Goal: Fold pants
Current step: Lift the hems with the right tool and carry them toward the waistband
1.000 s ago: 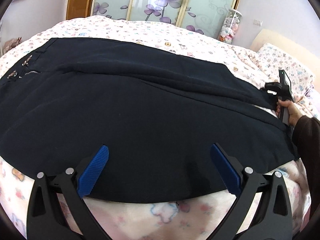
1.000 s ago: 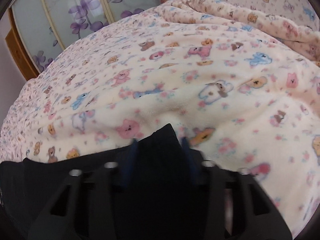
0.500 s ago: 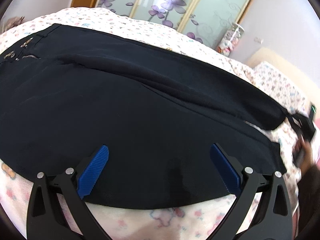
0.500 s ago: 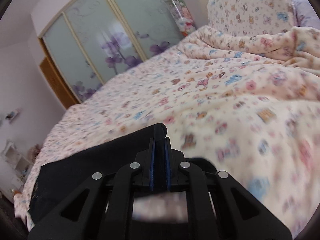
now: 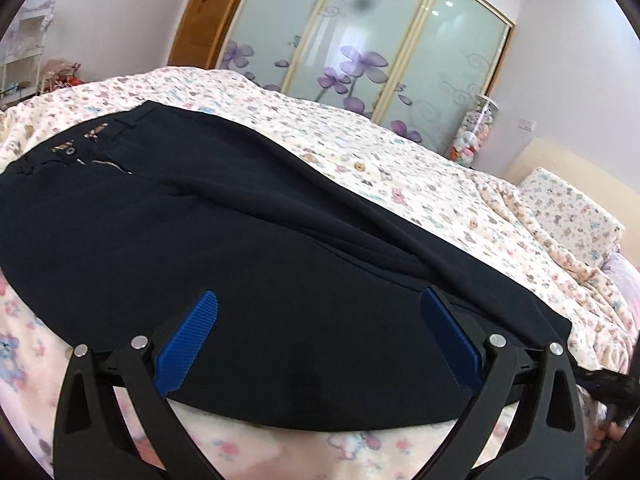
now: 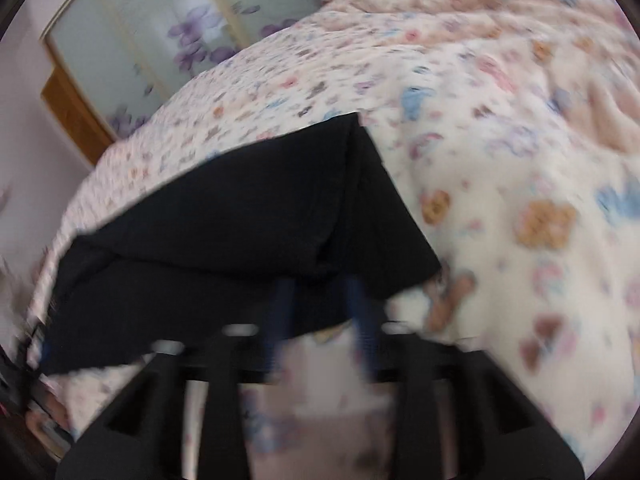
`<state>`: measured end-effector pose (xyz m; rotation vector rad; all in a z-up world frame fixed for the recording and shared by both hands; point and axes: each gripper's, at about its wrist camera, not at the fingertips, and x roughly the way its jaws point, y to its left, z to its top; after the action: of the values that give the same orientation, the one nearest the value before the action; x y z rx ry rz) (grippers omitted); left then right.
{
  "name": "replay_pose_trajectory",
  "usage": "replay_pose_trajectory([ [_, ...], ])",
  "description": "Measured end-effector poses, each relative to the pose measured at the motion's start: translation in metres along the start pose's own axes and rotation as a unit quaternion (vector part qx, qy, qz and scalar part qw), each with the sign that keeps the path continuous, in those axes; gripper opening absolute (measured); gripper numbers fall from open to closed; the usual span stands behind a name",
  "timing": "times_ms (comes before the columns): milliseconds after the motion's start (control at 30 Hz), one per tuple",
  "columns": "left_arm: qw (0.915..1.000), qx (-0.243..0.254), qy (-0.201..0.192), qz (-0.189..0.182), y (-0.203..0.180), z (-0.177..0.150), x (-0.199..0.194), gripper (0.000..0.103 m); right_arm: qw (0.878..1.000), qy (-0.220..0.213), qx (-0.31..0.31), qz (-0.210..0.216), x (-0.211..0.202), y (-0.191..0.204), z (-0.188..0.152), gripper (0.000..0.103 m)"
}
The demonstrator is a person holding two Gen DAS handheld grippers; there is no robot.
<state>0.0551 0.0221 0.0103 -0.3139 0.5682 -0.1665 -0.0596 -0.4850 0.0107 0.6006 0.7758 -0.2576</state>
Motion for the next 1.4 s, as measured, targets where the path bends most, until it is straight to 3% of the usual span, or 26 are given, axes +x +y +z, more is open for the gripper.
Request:
replay_pose_trajectory([
  [33,0.9999,-0.002,-0.004,0.009,0.0,0.0,0.0,0.101,0.999,-0.004,0.029,0.018,-0.007,-0.003,0.0,0.072],
  [100,0.9994,-0.007,-0.013,0.032,0.001,0.001,-0.001,0.101,0.993,-0.009,0.093,0.078,-0.017,-0.01,0.0,0.07],
  [167,0.9987,-0.012,-0.021,0.044,-0.001,-0.001,-0.004,0.101,0.979,0.001,0.163,0.126,-0.015,-0.014,0.0,0.061],
  [267,0.9986,-0.016,-0.027,0.043,0.004,0.002,-0.006,0.101,0.96,0.037,0.228,0.158,0.004,-0.012,-0.003,0.049],
  [433,0.9984,-0.024,-0.029,0.042,0.01,0.003,-0.009,0.101,0.948,0.059,0.277,0.141,0.034,-0.003,-0.01,0.048],
  [533,0.9985,-0.032,-0.022,0.039,0.013,0.004,-0.005,0.101,0.943,0.041,0.308,0.121,0.048,-0.007,-0.006,0.048],
  [600,0.9985,-0.04,-0.014,0.034,0.015,0.005,-0.003,0.101,0.946,0.015,0.309,0.1,0.052,-0.01,0.001,0.039],
  [633,0.9985,-0.044,-0.01,0.031,0.016,0.006,-0.001,0.101,0.95,0.013,0.302,0.081,0.055,-0.012,0.003,0.023],
  [667,0.9984,-0.047,-0.007,0.03,0.017,0.006,0.0,0.101,0.954,0.021,0.293,0.058,0.061,-0.012,0.007,0.014],
  [733,0.9984,-0.047,-0.005,0.032,0.018,0.006,0.0,0.101,0.957,0.016,0.283,0.058,0.058,-0.009,0.011,0.007],
  [767,0.9984,-0.045,-0.007,0.034,0.019,0.005,-0.001,0.101,0.963,-0.007,0.261,0.072,0.045,-0.003,0.016,0.006],
  [867,0.9984,-0.039,-0.017,0.038,0.018,0.007,-0.005,0.101,0.971,-0.089,0.196,0.108,-0.004,0.011,0.031,0.006],
  [933,0.9984,-0.035,-0.021,0.04,0.015,0.007,-0.007,0.101,0.971,-0.109,0.182,0.106,-0.02,0.01,0.027,0.006],
  [1000,0.9983,-0.032,-0.025,0.041,0.015,0.008,-0.009,0.101,0.973,-0.102,0.191,0.082,-0.019,-0.003,0.01,0.006],
  [1067,0.9982,-0.033,-0.028,0.041,0.016,0.008,-0.011,0.101,0.971,-0.062,0.224,0.047,0.002,-0.024,-0.013,0.006],
  [1133,0.9981,-0.034,-0.03,0.042,0.016,0.007,-0.013,0.101,0.964,-0.019,0.26,0.039,0.03,-0.041,-0.032,0.006],
  [1233,0.9978,-0.034,-0.033,0.045,0.021,0.007,-0.015,0.101,0.973,-0.028,0.228,0.022,0.027,-0.031,-0.033,0.008],
  [1333,0.9971,-0.045,-0.043,0.044,0.024,0.009,-0.017,0.101,0.969,-0.006,0.244,0.028,0.015,-0.029,-0.032,0.022],
  [1367,0.9966,-0.05,-0.048,0.044,0.025,0.009,-0.019,0.101,0.963,-0.005,0.265,0.041,0.008,-0.03,-0.035,0.04],
  [1400,0.9963,-0.052,-0.052,0.044,0.025,0.009,-0.019,0.101,0.961,-0.006,0.273,0.054,0.002,-0.026,-0.037,0.05],
])
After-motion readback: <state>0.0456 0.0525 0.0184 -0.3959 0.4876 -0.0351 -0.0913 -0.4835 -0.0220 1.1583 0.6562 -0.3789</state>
